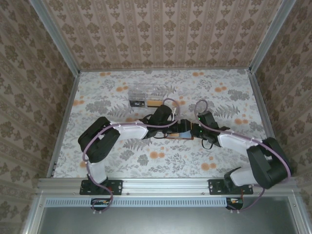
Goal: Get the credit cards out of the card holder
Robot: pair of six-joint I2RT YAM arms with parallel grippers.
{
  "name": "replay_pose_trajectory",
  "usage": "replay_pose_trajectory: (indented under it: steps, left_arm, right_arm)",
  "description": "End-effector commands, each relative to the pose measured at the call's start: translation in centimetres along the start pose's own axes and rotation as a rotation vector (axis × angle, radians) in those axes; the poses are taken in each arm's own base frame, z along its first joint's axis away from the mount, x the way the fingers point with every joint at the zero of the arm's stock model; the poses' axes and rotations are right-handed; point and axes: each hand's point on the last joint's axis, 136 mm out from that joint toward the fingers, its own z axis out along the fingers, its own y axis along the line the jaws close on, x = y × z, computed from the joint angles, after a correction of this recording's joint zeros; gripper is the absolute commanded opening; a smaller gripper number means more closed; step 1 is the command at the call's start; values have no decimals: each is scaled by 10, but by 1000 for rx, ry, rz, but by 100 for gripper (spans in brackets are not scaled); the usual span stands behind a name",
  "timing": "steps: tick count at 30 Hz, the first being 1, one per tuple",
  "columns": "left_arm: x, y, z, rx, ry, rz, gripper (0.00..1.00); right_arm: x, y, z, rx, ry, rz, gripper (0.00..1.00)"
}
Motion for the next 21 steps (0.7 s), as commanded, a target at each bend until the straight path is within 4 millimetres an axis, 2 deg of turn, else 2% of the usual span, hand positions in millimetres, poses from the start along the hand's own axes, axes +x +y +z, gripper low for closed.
replay_pose_trajectory:
  steps: [1, 7, 11, 16, 21]
  left_arm:
    - [-3, -18, 7, 57, 5, 20, 88]
    - [0, -26, 20, 68, 27, 23, 87]
    - [1, -28, 25, 75, 31, 16, 87]
    - [-2, -25, 10, 55, 4, 23, 87]
    - [-8, -15, -16, 16, -37, 31, 87]
  right_arm:
    - [-8, -21, -16, 59, -68, 65, 22]
    - [-10, -42, -33, 114, -118, 108, 22]
    - [-10, -48, -40, 118, -136, 122, 24]
    - [-10, -37, -41, 59, -123, 97, 24]
    - [-15, -11, -43, -68, -120, 69, 24]
